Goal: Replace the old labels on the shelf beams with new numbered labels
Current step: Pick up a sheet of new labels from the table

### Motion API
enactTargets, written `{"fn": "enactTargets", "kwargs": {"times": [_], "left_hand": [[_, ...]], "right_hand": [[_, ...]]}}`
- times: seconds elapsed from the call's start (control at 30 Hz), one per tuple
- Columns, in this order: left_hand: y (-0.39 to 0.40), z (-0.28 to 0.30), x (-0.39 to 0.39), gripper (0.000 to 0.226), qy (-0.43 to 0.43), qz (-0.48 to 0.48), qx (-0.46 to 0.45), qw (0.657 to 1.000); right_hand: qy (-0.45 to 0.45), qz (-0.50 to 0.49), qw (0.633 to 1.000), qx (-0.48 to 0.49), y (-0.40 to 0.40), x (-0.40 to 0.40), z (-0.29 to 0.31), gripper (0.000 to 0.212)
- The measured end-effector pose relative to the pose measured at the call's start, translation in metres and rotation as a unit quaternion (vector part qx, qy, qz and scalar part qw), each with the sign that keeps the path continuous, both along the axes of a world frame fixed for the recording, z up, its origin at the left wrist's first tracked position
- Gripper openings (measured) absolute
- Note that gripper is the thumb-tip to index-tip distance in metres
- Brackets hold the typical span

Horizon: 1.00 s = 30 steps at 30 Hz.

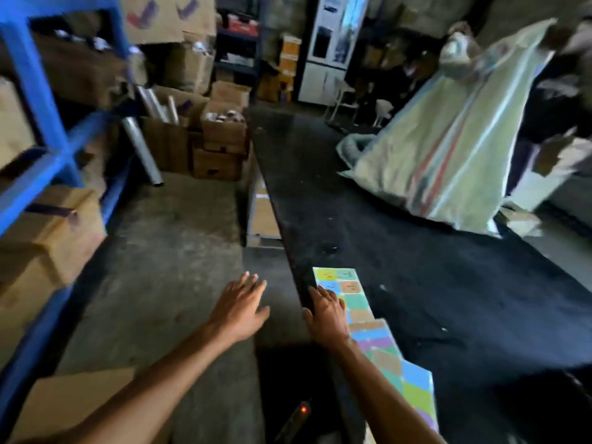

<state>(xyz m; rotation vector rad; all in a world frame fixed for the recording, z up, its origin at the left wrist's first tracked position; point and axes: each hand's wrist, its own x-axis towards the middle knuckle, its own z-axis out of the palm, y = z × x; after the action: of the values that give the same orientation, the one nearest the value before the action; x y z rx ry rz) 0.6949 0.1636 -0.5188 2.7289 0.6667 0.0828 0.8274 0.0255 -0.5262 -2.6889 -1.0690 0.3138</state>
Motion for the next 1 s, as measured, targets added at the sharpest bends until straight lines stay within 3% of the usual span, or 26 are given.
{"fn": "enactTargets", "kwargs": {"times": [0.13,0.23,0.47,0.53,0.63,0.8,1.0], "left_hand": [[-0.040,-0.017,0.071,0.068,-0.046,-0.040,-0.005,0.998],[-0.058,-0.039,0.102,0.060,0.035,-0.065,-0.020,0.997],[-0.072,-0.083,0.135,0.063,0.127,-0.068,-0.021,0.989],[-0.073,-0.093,0.136,0.066,0.099,-0.030,-0.031,0.994],[-0.074,-0.098,0.136,0.064,0.010,0.077,-0.116,0.990],[-0.061,-0.099,0.133,0.060,-0.127,0.263,-0.300,0.908],[-0.030,-0.084,0.110,0.060,-0.202,0.324,-0.300,0.874]], "right_hand": [[0.019,-0.056,0.998,-0.033,-0.041,0.057,-0.018,0.055],[0.040,-0.084,0.995,-0.048,-0.055,0.080,-0.031,0.054],[0.065,-0.101,0.990,-0.071,-0.051,0.095,-0.059,0.055],[0.061,-0.090,0.992,-0.060,-0.049,0.094,-0.064,0.054],[0.064,-0.070,0.995,-0.032,-0.044,0.092,-0.066,0.053],[0.078,-0.036,0.996,0.015,-0.030,0.075,-0.065,0.049],[0.142,-0.061,0.984,0.090,-0.003,0.055,-0.063,0.042]]}}
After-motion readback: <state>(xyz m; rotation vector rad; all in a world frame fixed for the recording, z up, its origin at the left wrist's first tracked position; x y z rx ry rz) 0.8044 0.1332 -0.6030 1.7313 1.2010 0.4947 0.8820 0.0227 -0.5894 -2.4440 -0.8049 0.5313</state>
